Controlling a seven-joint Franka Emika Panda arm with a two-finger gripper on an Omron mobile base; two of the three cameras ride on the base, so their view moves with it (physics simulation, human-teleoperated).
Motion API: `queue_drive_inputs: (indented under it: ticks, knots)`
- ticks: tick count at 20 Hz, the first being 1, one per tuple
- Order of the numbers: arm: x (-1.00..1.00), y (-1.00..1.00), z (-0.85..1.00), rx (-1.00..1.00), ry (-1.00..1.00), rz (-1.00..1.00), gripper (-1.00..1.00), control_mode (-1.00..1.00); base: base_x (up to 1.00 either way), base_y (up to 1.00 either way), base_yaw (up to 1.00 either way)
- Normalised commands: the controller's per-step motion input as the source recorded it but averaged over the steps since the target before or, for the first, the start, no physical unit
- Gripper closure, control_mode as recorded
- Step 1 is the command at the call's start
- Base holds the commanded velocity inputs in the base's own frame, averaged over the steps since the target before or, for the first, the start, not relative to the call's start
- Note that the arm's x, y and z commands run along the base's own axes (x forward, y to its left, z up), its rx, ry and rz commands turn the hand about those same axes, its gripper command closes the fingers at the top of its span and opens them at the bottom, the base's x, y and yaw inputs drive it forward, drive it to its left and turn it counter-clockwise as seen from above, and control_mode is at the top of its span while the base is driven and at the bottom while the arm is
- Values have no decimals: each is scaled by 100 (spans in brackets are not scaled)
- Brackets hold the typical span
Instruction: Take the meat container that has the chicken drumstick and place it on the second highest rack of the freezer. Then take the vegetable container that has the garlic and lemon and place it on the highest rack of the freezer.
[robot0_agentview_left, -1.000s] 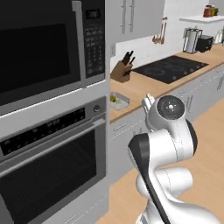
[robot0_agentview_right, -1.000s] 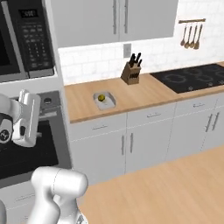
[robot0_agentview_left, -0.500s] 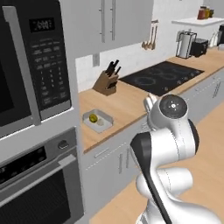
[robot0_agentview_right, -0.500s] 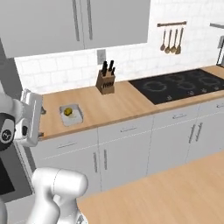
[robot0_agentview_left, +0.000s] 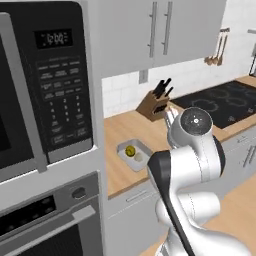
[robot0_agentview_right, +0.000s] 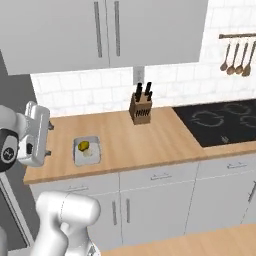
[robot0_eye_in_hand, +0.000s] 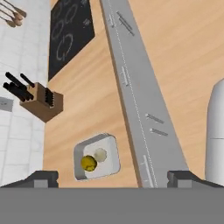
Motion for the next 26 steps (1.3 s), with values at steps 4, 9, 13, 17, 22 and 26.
queue_drive_inputs:
  ticks: [4, 9, 13, 17, 22, 26]
  knots:
    - [0, 0, 0, 0, 0, 0, -100, 100, 78, -32, 49]
    - [0, 0, 0, 0, 0, 0, -100, 100, 28, -4, 52]
    - [1, -21, -21, 0, 0, 10, -100, -100, 0, -10, 17]
    - [56, -71, -71, 2, 7, 11, -100, -100, 0, 0, 0]
    - [29, -49, -96, 0, 12, 11, -100, -100, 0, 0, 0]
    - [-6, -16, -79, -2, 24, 3, -100, -100, 0, 0, 0]
